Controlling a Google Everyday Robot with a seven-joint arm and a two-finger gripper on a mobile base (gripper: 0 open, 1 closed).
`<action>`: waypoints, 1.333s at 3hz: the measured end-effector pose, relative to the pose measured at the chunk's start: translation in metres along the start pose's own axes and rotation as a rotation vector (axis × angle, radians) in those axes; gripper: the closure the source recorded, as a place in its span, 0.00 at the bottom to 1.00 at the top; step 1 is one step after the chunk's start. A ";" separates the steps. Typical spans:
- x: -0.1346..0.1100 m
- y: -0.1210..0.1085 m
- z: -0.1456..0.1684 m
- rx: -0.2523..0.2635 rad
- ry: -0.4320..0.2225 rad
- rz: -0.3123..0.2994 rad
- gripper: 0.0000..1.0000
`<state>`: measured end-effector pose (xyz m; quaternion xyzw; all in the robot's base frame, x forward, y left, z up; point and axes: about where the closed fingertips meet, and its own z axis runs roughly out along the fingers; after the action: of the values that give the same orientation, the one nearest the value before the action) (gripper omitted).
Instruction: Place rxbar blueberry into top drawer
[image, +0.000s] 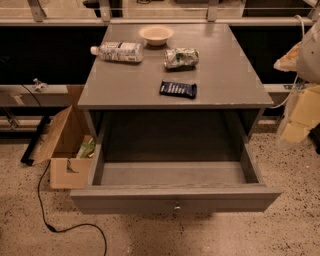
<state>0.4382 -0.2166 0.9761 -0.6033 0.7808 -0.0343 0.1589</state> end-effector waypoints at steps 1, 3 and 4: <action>-0.003 -0.004 0.001 0.014 -0.011 0.002 0.00; -0.048 -0.064 0.039 0.019 -0.141 0.121 0.00; -0.050 -0.066 0.042 0.020 -0.149 0.127 0.00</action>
Offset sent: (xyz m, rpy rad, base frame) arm 0.0925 0.0302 -0.0159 0.1803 -0.0433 -0.0845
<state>0.5232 -0.1808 0.9625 -0.5519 0.8031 0.0129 0.2243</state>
